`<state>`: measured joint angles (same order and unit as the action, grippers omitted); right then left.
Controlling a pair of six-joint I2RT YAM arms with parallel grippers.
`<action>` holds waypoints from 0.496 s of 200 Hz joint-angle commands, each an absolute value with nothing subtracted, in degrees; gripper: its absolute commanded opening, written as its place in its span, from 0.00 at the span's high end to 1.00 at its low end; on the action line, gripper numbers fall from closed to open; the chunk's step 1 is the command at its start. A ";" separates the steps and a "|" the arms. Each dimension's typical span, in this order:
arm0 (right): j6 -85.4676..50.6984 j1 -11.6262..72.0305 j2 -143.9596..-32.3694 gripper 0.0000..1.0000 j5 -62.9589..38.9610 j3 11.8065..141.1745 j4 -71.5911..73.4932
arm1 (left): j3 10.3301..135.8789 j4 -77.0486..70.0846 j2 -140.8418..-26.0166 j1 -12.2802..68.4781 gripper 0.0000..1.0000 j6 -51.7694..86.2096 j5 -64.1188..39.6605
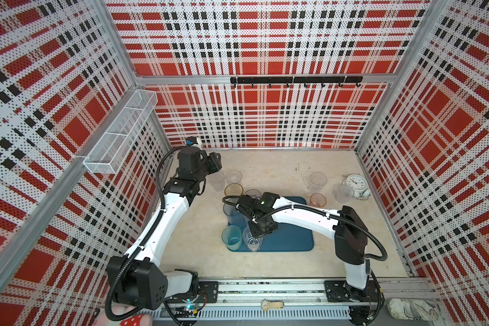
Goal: Place the glasses into the tray
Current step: Place the glass on the tray.
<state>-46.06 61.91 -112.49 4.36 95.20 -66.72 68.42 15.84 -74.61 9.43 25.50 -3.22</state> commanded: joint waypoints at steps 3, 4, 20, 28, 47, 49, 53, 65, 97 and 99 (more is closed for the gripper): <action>-47.19 61.92 -111.81 0.83 5.27 96.39 -66.18 | 67.94 14.37 -74.09 9.63 0.41 25.31 -3.97; -47.24 61.90 -111.76 0.82 5.27 96.45 -66.18 | 67.90 14.35 -74.14 9.65 0.41 25.35 -4.00; -47.19 61.76 -111.05 0.78 5.14 96.86 -66.22 | 67.77 14.33 -74.09 9.64 0.41 25.31 -3.98; -47.28 61.55 -110.74 0.76 4.58 96.96 -66.10 | 67.76 14.33 -74.09 9.62 0.41 25.32 -3.99; -47.27 61.23 -109.74 0.73 3.88 96.94 -66.25 | 67.76 14.33 -74.10 9.66 0.41 25.42 -3.92; -47.26 61.19 -109.61 0.72 3.87 96.94 -66.31 | 67.81 14.33 -74.12 9.67 0.41 25.40 -3.90; -47.09 61.14 -109.42 0.71 3.79 97.07 -66.42 | 67.85 14.34 -74.09 9.59 0.41 25.40 -3.92; -46.35 60.68 -108.45 0.67 3.21 97.66 -66.92 | 68.22 14.41 -74.14 9.60 0.41 25.21 -3.62; -41.25 56.51 -103.25 0.57 1.94 100.11 -66.58 | 69.86 15.42 -74.77 8.97 0.41 24.26 -2.11; -40.88 56.01 -103.00 0.56 1.80 100.26 -66.57 | 69.98 15.50 -74.90 8.92 0.41 24.26 -1.98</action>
<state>-44.34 59.77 -109.43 2.66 97.36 -66.32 68.42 15.86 -74.63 9.37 25.43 -2.96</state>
